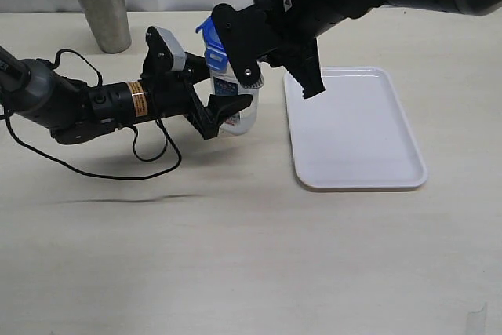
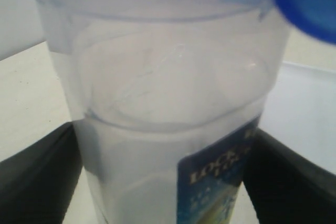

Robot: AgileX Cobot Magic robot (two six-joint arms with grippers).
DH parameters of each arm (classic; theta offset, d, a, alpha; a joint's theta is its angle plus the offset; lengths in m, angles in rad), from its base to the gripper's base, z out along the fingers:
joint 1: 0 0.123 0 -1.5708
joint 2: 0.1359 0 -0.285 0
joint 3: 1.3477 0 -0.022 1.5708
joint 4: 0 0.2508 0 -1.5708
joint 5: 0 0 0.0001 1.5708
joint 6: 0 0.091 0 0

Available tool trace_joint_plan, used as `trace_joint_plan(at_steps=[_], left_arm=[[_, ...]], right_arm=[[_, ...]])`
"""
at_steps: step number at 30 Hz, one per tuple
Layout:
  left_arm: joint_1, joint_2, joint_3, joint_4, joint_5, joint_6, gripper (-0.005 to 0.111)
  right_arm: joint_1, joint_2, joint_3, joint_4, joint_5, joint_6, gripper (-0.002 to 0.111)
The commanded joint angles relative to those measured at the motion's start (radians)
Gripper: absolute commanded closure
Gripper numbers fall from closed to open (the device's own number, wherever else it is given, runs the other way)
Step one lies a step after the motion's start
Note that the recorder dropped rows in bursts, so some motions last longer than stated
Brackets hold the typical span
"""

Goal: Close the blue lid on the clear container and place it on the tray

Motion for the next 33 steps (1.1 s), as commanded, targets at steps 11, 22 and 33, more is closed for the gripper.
trace_joint_plan(at_steps=[11, 22, 33], left_arm=[[-0.01, 0.003, 0.006, 0.073, -0.052, 0.012, 0.107], [-0.01, 0.003, 0.006, 0.077, -0.052, 0.012, 0.107], [-0.01, 0.003, 0.006, 0.077, -0.066, 0.014, 0.107]], right_arm=[[0.008, 0.031, 0.024, 0.045, 0.023, 0.005, 0.095], [0.008, 0.043, 0.062, 0.045, -0.048, -0.021, 0.095], [0.008, 0.037, 0.137, 0.079, -0.132, -0.054, 0.096]])
